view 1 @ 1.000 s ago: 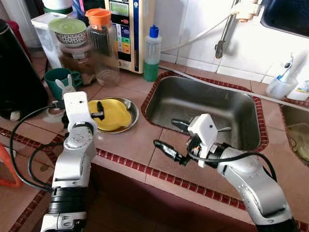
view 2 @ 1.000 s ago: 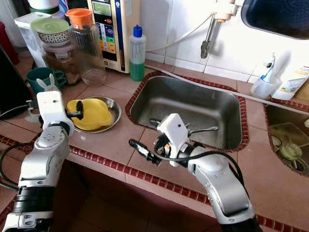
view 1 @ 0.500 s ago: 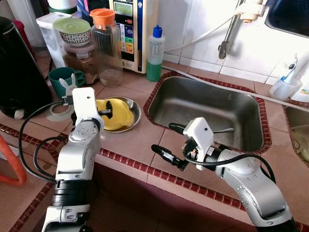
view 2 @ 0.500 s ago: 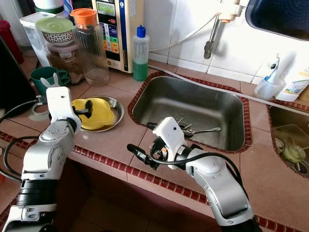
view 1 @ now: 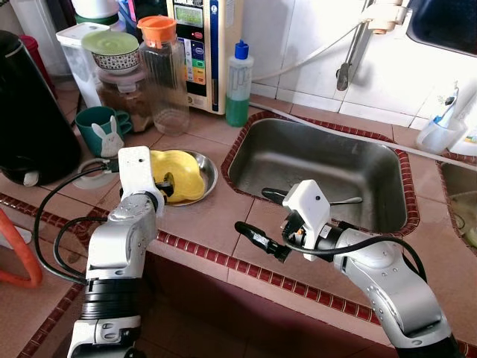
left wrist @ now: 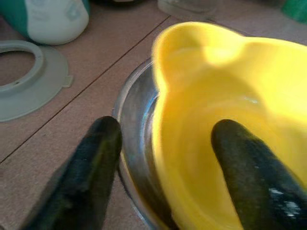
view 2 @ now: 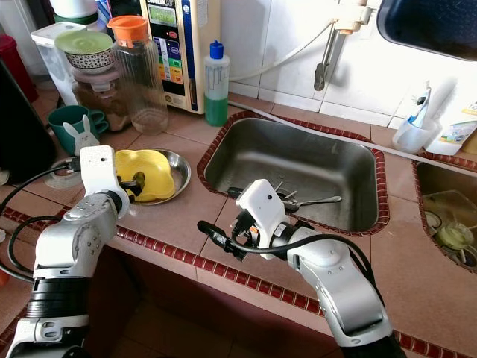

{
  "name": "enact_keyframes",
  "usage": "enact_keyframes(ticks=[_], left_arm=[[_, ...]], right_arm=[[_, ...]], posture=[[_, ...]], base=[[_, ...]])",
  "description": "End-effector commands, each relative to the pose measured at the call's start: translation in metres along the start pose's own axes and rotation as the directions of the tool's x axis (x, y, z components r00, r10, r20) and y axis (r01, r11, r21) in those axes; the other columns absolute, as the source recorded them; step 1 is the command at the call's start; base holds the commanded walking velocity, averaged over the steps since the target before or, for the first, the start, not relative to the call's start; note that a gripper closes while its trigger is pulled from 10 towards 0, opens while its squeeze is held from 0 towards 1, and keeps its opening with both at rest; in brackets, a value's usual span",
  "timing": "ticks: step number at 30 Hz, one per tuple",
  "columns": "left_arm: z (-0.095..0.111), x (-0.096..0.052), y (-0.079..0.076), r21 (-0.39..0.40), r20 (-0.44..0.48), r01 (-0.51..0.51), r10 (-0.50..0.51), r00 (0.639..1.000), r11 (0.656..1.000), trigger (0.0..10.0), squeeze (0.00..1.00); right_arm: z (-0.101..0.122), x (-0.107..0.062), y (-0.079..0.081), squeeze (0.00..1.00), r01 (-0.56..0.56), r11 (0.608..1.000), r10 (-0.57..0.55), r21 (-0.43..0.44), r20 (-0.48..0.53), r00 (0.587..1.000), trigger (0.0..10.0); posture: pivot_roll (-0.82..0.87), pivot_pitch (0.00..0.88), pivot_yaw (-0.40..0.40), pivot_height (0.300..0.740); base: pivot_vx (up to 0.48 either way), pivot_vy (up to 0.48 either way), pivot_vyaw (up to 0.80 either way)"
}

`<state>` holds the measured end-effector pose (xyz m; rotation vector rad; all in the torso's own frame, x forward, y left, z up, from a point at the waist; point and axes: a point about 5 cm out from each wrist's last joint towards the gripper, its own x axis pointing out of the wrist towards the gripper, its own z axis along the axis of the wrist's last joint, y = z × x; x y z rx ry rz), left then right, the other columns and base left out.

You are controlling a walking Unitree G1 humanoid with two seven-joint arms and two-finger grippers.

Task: Kitchen organization

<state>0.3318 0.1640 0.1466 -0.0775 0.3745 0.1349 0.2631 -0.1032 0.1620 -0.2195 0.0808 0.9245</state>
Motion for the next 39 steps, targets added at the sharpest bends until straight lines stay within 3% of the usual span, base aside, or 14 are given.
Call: enact_keyframes(ticks=[1, 13, 17, 36, 39], left_arm=[[-0.008, 0.000, 0.000, -0.004, -0.045, -0.008, 0.008, 0.999, 1.000, 0.0, 0.00], [-0.010, 0.000, -0.001, -0.019, -0.041, -0.013, 0.012, 0.999, 1.000, 0.0, 0.00], [-0.001, 0.000, -0.001, 0.016, 0.032, -0.017, 0.016, 0.999, 1.000, 0.0, 0.00], [0.011, 0.000, 0.003, 0.060, 0.158, -0.076, 0.066, 0.985, 0.995, 0.0, 0.00], [0.009, 0.001, 0.002, 0.036, 0.155, -0.070, 0.064, 0.986, 0.997, 0.0, 0.00]], right_arm=[[0.007, 0.000, -0.001, 0.51, 0.003, 1.000, -0.003, -0.027, 0.014, 1.000, 10.0], [0.006, 0.001, -0.003, 0.51, 0.028, 0.999, -0.028, -0.023, 0.020, 0.999, 10.0], [0.006, 0.000, -0.005, 0.51, 0.046, 0.999, -0.045, -0.023, 0.022, 0.999, 10.0], [0.004, 0.001, -0.010, 0.51, 0.082, 0.997, -0.082, -0.013, 0.031, 0.996, 10.0], [0.004, 0.002, -0.011, 0.51, 0.091, 0.996, -0.091, -0.008, 0.037, 0.995, 10.0]], posture=[[0.18, 0.000, 0.002, 0.740], [0.18, 0.000, 0.000, 0.740], [0.18, 0.000, -0.002, 0.740], [0.17, 0.000, -0.003, 0.740], [0.17, 0.000, -0.002, 0.740]], base=[[0.000, 0.000, 0.00], [0.000, 0.000, 0.00], [0.000, 0.000, 0.00], [0.000, 0.000, 0.00], [0.000, 0.000, 0.00]])
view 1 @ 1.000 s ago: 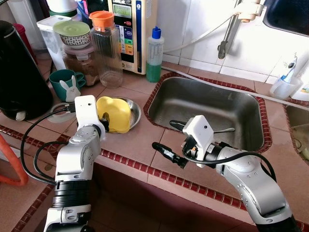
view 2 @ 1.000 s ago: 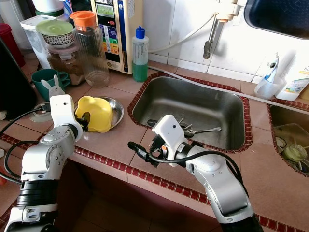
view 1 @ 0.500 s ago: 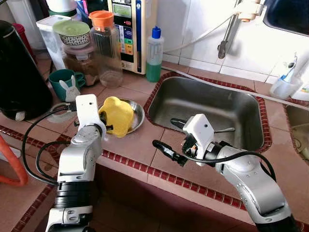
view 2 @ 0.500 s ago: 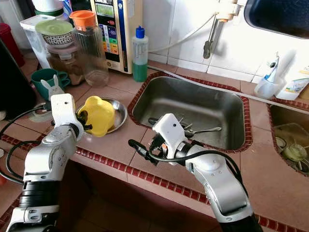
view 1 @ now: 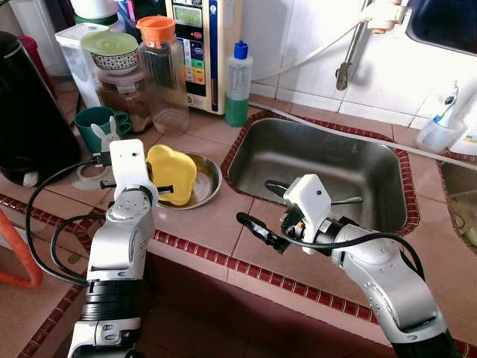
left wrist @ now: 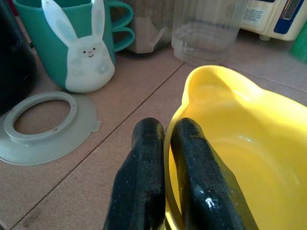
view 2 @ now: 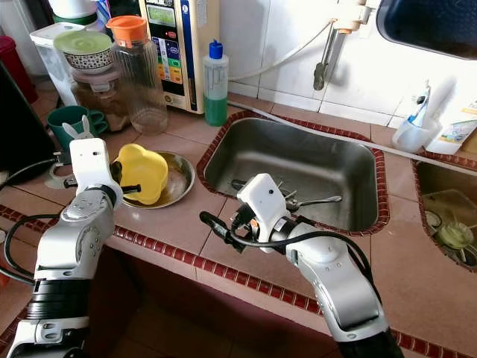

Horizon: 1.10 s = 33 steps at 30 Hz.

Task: Kitchen organization

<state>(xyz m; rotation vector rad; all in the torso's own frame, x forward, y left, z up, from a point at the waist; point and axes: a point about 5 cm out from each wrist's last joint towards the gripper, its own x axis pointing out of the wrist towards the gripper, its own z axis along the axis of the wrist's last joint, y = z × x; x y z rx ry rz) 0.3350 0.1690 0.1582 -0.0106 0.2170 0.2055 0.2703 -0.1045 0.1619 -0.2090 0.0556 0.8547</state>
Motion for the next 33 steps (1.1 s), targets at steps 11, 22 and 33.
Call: enact_keyframes(ticks=[11, 22, 33], left_arm=[[0.025, 0.002, -0.019, -0.009, 0.213, 0.150, -0.145, 0.966, 0.989, 0.0, 0.00], [0.055, -0.012, -0.059, 0.174, 0.488, 0.325, -0.368, 0.791, 0.930, 0.0, 0.00], [0.061, -0.028, -0.089, 0.251, 0.566, 0.449, -0.506, 0.650, 0.858, 0.0, 0.00]], right_arm=[[0.009, 0.001, -0.018, 0.51, 0.123, 0.991, -0.126, 0.060, 0.060, 0.990, 10.0], [0.039, 0.015, -0.028, 0.00, 0.135, 0.859, -0.292, 0.494, 0.256, 0.922, 10.0], [0.044, 0.027, -0.045, 0.00, 0.260, 0.819, -0.410, 0.511, 0.205, 0.889, 10.0]], posture=[[0.16, 0.000, -0.003, 0.740], [0.14, 0.000, -0.002, 0.740], [0.14, 0.000, -0.002, 0.740]], base=[[0.000, 0.000, 0.00], [0.000, 0.000, 0.00], [0.000, 0.000, 0.00]])
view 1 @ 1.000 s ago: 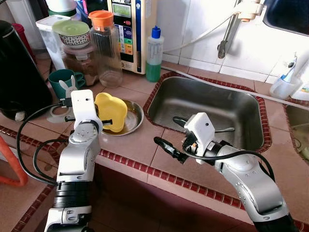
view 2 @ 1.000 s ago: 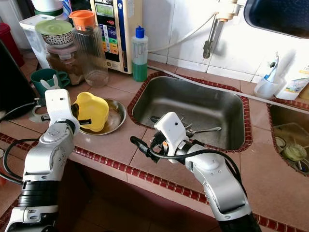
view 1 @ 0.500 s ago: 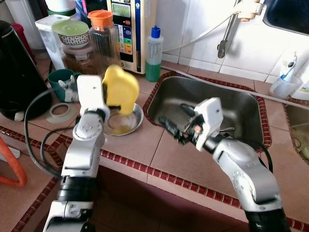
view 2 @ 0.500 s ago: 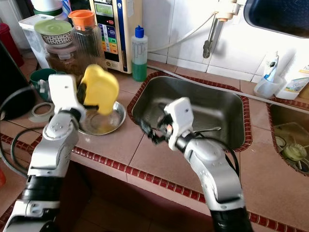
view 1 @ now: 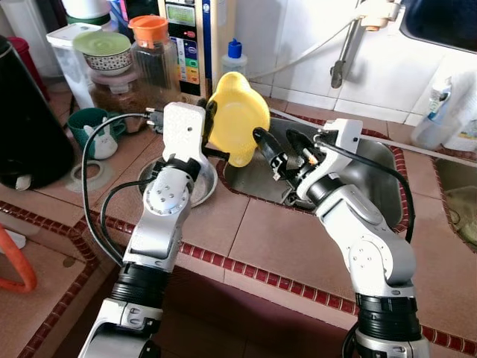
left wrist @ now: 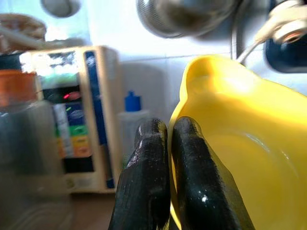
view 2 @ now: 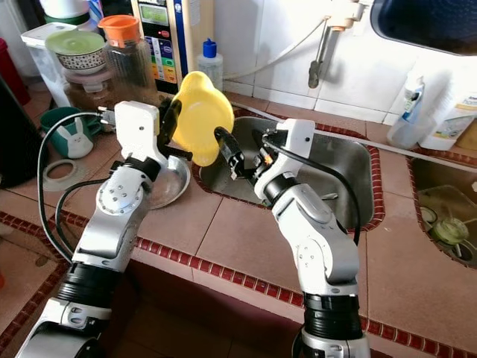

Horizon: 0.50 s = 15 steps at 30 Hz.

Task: Kitchen organization

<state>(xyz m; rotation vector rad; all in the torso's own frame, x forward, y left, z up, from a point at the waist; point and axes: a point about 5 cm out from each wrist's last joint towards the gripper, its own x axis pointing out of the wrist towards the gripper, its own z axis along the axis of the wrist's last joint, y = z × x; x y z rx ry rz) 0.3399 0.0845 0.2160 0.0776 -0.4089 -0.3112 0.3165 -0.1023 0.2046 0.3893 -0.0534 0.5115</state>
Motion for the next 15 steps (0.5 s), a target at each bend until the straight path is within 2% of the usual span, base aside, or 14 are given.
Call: enact_keyframes(ticks=[1, 2, 3, 4, 5, 15], left_arm=[[0.007, 0.004, -0.005, 0.010, 0.037, 0.035, -0.035, 0.999, 0.999, 0.0, 0.00], [0.007, 0.003, -0.008, 0.007, 0.041, 0.044, -0.044, 0.998, 0.999, 0.0, 0.00], [0.008, 0.002, -0.011, 0.011, 0.051, 0.057, -0.058, 0.997, 0.998, 0.0, 0.00], [0.008, 0.002, -0.012, 0.012, 0.054, 0.061, -0.061, 0.997, 0.998, 0.0, 0.00], [0.008, 0.001, -0.015, 0.015, 0.060, 0.074, -0.075, 0.995, 0.997, 0.0, 0.00], [0.008, -0.003, -0.022, 0.024, 0.077, 0.115, -0.117, 0.990, 0.993, 0.0, 0.00]], right_arm=[[0.005, 0.003, -0.002, 0.00, 0.027, 0.999, -0.026, -0.021, 0.013, 1.000, 10.0], [0.004, 0.005, -0.005, 0.00, 0.056, 0.998, -0.056, -0.040, 0.007, 0.998, 10.0], [0.004, 0.007, -0.008, 0.00, 0.086, 0.994, -0.086, -0.065, 0.003, 0.996, 3.1], [0.005, 0.008, -0.009, 0.00, 0.093, 0.993, -0.093, -0.072, 0.003, 0.996, 3.1], [0.006, 0.011, -0.011, 0.00, 0.117, 0.989, -0.116, -0.093, 0.010, 0.993, 0.0], [0.007, 0.016, -0.018, 0.00, 0.180, 0.975, -0.180, -0.132, 0.018, 0.984, 0.0]], posture=[[0.14, 0.000, -0.002, 0.740], [0.14, 0.000, -0.003, 0.740], [0.14, 0.000, -0.003, 0.740], [0.14, 0.000, -0.003, 0.740], [0.14, 0.000, -0.004, 0.740], [0.14, 0.000, -0.003, 0.740]], base=[[0.000, 0.000, 0.00], [0.000, 0.000, 0.00], [0.000, 0.000, 0.00], [0.000, 0.000, 0.00], [0.000, 0.000, 0.00], [0.000, 0.000, 0.00]])
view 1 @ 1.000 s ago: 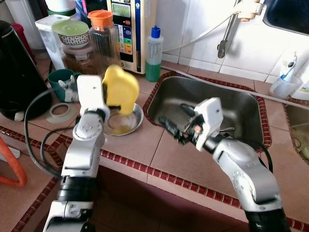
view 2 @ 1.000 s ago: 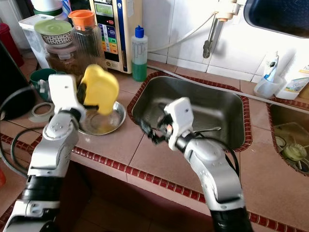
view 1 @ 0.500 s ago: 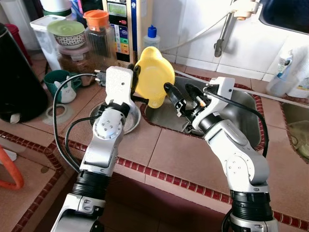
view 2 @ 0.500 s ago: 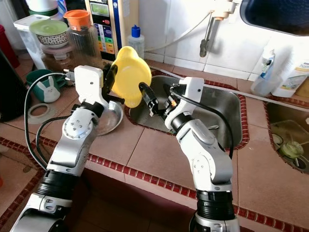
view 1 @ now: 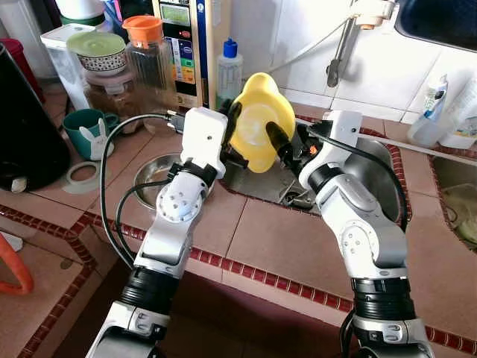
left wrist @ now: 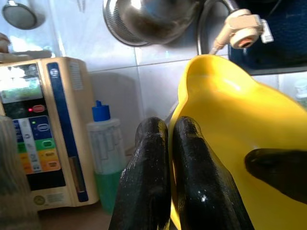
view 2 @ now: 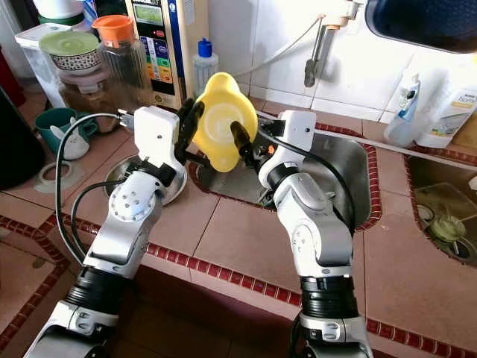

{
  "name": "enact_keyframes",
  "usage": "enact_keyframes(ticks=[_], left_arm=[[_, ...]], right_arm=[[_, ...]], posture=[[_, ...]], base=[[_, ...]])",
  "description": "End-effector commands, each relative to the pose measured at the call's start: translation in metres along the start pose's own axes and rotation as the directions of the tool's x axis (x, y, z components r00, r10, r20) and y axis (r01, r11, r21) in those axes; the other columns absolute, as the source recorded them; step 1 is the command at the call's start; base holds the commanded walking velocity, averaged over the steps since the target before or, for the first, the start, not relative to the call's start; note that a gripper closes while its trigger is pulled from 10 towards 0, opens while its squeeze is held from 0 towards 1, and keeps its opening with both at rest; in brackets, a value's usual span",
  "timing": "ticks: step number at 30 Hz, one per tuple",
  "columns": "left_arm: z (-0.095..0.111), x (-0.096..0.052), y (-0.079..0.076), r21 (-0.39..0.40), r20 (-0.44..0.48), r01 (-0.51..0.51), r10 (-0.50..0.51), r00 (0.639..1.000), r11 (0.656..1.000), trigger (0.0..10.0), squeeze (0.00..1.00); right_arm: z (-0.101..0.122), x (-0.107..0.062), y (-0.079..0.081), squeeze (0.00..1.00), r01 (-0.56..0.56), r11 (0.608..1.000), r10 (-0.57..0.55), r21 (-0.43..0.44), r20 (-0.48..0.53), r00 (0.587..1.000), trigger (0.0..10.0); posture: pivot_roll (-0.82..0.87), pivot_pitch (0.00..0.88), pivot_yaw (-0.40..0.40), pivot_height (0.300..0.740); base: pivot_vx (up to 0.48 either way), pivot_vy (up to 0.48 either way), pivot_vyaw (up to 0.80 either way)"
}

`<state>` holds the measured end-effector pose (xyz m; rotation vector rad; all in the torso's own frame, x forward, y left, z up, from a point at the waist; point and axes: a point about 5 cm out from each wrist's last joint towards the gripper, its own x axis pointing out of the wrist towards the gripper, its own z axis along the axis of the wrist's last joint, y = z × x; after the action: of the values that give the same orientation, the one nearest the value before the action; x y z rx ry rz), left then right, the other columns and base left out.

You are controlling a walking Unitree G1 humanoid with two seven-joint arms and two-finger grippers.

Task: Kitchen organization

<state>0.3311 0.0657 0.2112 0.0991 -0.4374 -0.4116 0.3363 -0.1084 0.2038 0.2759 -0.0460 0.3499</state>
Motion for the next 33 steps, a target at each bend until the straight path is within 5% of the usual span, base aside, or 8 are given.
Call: enact_keyframes(ticks=[1, 17, 20, 23, 24, 29, 31, 33], left_arm=[[0.009, 0.001, -0.001, 0.016, 0.046, 0.015, -0.016, 0.999, 1.000, 0.0, 0.00], [0.005, 0.000, 0.000, 0.042, 0.032, 0.020, -0.021, 0.999, 0.999, 1.0, 0.00], [0.001, -0.001, -0.001, 0.044, 0.014, 0.019, -0.020, 1.000, 0.999, 5.2, 0.00], [0.000, -0.002, -0.002, 0.041, 0.007, 0.020, -0.021, 1.000, 0.999, 6.3, 0.00], [-0.003, -0.003, -0.004, 0.026, -0.009, 0.029, -0.029, 1.000, 0.999, 10.0, 0.00], [-0.008, -0.006, -0.011, 0.014, -0.043, 0.052, -0.051, 0.998, 0.999, 10.0, 0.00], [-0.011, -0.007, -0.014, -0.026, -0.055, 0.072, -0.073, 0.996, 0.997, 10.0, 0.07], [-0.011, -0.008, -0.016, -0.036, -0.055, 0.086, -0.087, 0.995, 0.996, 10.0, 1.00]], right_arm=[[0.004, 0.002, -0.003, 0.00, 0.023, 1.000, -0.022, -0.017, 0.011, 1.000, 0.0], [0.004, 0.001, -0.017, 0.00, 0.093, 0.995, -0.093, -0.041, 0.004, 0.996, 0.0], [0.004, 0.002, -0.019, 0.00, 0.104, 0.994, -0.103, -0.040, 0.007, 0.995, 0.0], [0.004, 0.002, -0.019, 0.00, 0.110, 0.993, -0.109, -0.039, 0.007, 0.994, 0.0], [0.004, 0.002, -0.020, 0.00, 0.116, 0.993, -0.115, -0.038, 0.006, 0.993, 0.0], [0.001, 0.002, -0.023, 0.00, 0.134, 0.990, -0.134, -0.038, -0.003, 0.991, 0.0], [-0.001, 0.002, -0.025, 0.00, 0.144, 0.989, -0.145, -0.044, -0.008, 0.989, 0.0], [-0.001, 0.001, -0.026, 0.00, 0.150, 0.987, -0.151, -0.051, -0.011, 0.989, 0.0]], posture=[[0.14, 0.000, -0.003, 0.740], [0.13, 0.000, -0.003, 0.740], [0.13, 0.000, -0.004, 0.740], [0.13, 0.000, -0.005, 0.740], [0.14, 0.000, -0.005, 0.740], [0.14, 0.000, -0.008, 0.740], [0.14, 0.000, -0.008, 0.740], [0.14, 0.000, -0.009, 0.740]], base=[[0.000, 0.000, 0.00], [0.000, 0.000, 0.00], [0.000, 0.000, 0.00], [0.000, 0.000, 0.00], [0.000, 0.000, 0.00], [0.000, 0.000, 0.00], [0.000, 0.000, 0.00], [0.000, 0.000, 0.00]])
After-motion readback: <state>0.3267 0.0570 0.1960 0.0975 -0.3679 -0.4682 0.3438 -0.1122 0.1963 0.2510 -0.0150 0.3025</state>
